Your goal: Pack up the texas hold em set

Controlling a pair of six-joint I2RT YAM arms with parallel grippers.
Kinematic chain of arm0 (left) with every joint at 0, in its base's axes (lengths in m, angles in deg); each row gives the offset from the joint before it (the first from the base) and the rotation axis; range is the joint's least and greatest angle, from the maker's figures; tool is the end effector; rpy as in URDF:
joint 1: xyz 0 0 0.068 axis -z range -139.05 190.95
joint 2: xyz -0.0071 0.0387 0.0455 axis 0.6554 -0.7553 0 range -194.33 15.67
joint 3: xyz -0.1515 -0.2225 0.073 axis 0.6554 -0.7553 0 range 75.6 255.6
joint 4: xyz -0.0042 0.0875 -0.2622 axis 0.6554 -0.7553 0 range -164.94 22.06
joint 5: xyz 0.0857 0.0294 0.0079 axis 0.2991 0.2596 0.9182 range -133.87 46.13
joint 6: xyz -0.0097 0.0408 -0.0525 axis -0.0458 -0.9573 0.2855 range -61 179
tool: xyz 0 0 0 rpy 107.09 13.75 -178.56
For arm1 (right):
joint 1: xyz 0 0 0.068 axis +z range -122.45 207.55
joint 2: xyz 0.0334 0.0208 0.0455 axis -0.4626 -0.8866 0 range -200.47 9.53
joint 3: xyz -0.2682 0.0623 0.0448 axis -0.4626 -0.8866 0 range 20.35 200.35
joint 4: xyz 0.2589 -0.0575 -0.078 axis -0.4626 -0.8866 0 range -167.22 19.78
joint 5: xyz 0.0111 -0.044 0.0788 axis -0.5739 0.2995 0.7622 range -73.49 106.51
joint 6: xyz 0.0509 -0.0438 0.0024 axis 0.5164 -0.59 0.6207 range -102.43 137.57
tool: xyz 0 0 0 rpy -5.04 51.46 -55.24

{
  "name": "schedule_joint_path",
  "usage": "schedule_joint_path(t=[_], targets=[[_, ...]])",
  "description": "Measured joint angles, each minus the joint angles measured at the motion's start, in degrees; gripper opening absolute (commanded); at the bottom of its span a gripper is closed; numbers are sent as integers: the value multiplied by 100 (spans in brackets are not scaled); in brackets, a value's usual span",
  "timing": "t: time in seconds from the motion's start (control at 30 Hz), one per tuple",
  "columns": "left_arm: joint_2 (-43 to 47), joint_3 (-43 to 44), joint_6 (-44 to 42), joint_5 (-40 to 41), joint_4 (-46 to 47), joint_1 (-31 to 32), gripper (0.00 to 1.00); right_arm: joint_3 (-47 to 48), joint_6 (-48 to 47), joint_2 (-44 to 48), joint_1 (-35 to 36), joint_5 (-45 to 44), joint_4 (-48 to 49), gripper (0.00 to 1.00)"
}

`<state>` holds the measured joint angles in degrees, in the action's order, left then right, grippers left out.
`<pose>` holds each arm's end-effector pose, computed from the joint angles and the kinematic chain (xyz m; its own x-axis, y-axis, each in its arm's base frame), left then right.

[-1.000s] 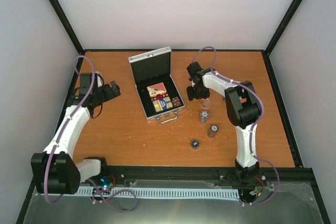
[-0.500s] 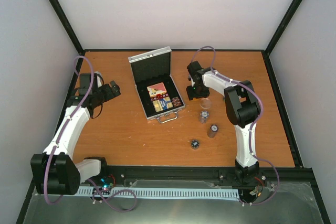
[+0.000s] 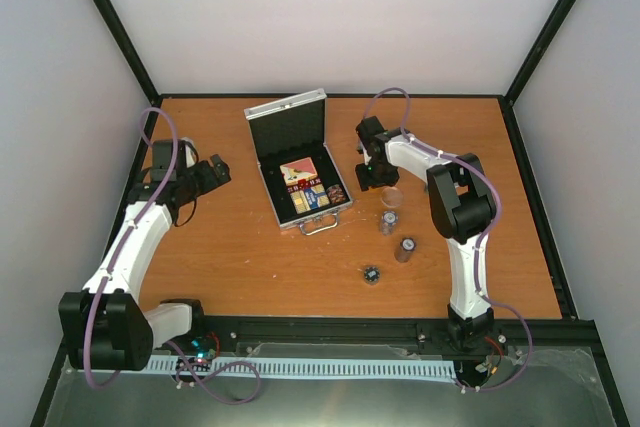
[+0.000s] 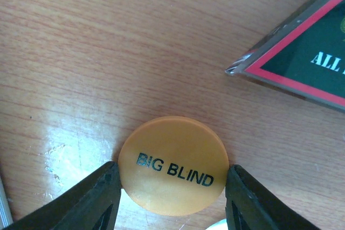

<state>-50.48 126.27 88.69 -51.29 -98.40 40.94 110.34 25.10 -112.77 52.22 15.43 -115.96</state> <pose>0.2666 -0.0068 0.2575 -0.6686 -0.4913 -0.5582 -0.2781 0.8614 -0.4251 0.4035 0.1841 0.1283 -0.9356 -0.2855 -0.2077 -0.2937 0.9559 0.0088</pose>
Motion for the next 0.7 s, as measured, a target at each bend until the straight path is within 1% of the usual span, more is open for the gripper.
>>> schedule_joint_path(t=[0.37, 0.53, 0.7], targets=[[-61, 2, -4, -175, -2, 0, 100, 0, -94, 17, 2, 31, -28, 53], [-96, 0, -4, -269, 0, 0, 100, 0, -105, 96, 9, 72, -260, 53], [-109, 0, -7, -330, -2, 0, 100, 11, -111, 378, 50, 170, -492, 54]])
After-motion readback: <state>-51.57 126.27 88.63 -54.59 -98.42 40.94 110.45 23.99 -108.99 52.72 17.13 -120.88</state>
